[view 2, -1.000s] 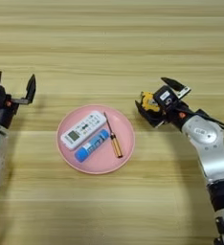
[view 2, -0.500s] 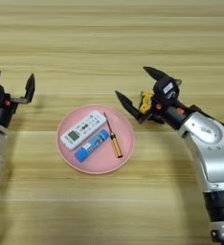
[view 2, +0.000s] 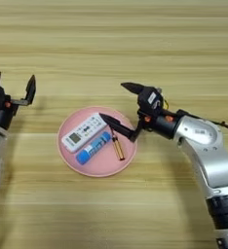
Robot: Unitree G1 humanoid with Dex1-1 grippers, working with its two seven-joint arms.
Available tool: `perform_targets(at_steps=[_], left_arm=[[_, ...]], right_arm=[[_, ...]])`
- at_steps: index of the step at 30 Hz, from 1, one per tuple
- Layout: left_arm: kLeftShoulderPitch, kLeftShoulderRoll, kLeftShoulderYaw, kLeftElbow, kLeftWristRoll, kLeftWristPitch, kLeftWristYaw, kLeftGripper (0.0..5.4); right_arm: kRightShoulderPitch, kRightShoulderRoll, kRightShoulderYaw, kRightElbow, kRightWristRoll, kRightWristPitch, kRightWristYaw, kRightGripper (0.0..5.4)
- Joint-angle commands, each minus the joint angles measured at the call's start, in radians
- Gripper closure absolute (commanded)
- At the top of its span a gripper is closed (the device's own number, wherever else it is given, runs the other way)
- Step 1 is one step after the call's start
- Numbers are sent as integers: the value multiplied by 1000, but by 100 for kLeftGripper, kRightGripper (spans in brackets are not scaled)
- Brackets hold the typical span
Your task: Move the objects on the table
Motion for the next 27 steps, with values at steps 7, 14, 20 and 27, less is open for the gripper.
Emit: perform_targets(at_steps=[7, 14, 20, 27], left_arm=[[5, 2, -4, -10, 5, 4, 8, 0], [1, 4, -4, -8, 4, 5, 7, 0], [-2, 3, -3, -5, 3, 5, 8, 0], [-4, -1, -3, 1, 3, 2, 10, 0]], right_arm=[[99, -53, 60, -111, -1, 200, 12, 2], [126, -82, 124, -142, -28, 333, 15, 2], [89, -62, 152, -100, -65, 386, -18, 29], [62, -43, 146, -55, -96, 398, -59, 128]])
